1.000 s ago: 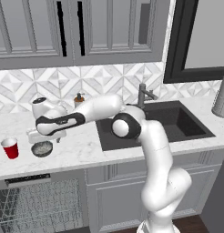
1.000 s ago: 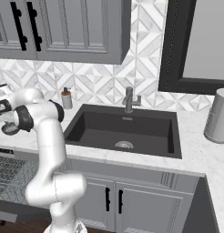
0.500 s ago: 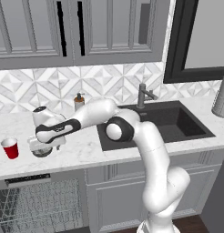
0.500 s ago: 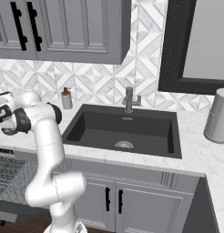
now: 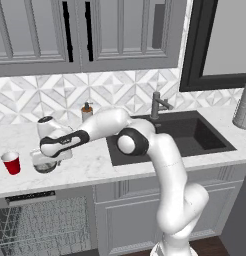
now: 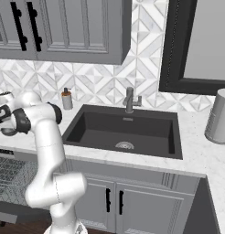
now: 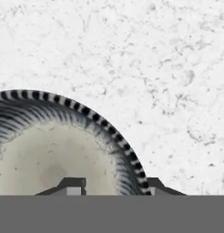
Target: Pick up the cup and bowl from the counter, place them in the dishwasher, and close the dishwasher door.
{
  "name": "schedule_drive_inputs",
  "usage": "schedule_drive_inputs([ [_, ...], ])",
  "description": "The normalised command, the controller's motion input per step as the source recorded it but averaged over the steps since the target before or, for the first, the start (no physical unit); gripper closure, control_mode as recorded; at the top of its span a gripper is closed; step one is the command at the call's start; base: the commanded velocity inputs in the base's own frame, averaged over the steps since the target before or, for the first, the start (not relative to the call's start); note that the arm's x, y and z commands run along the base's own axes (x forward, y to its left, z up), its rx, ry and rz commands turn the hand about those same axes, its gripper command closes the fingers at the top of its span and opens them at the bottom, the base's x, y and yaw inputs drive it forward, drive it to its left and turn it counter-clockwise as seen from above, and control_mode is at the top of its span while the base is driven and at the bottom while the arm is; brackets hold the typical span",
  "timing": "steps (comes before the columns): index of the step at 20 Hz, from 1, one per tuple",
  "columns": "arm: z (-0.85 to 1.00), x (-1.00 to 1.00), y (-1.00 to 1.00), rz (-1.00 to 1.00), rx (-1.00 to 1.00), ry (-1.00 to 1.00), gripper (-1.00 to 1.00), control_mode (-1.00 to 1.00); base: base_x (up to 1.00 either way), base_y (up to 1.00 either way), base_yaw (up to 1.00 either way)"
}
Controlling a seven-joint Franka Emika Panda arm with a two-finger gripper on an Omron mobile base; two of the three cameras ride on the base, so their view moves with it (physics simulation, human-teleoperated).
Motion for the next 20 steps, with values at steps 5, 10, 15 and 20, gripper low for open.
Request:
schedule_drive_inputs([
  [5, 0.26, -0.95, -0.22, -0.07, -0.1, -0.08, 1.0, -1.0, 0.0, 0.0, 0.0],
  [10, 0.43, -1.0, 0.0, -0.13, -0.15, -0.17, 1.0, -1.0, 0.0, 0.0, 0.0],
  [15, -0.02, -1.0, 0.09, -0.15, -0.16, -0.24, 1.0, -1.0, 0.0, 0.0, 0.0],
  [20, -0.35, -0.97, 0.3, -0.09, -0.23, -0.19, 1.0, -1.0, 0.0, 0.0, 0.0],
])
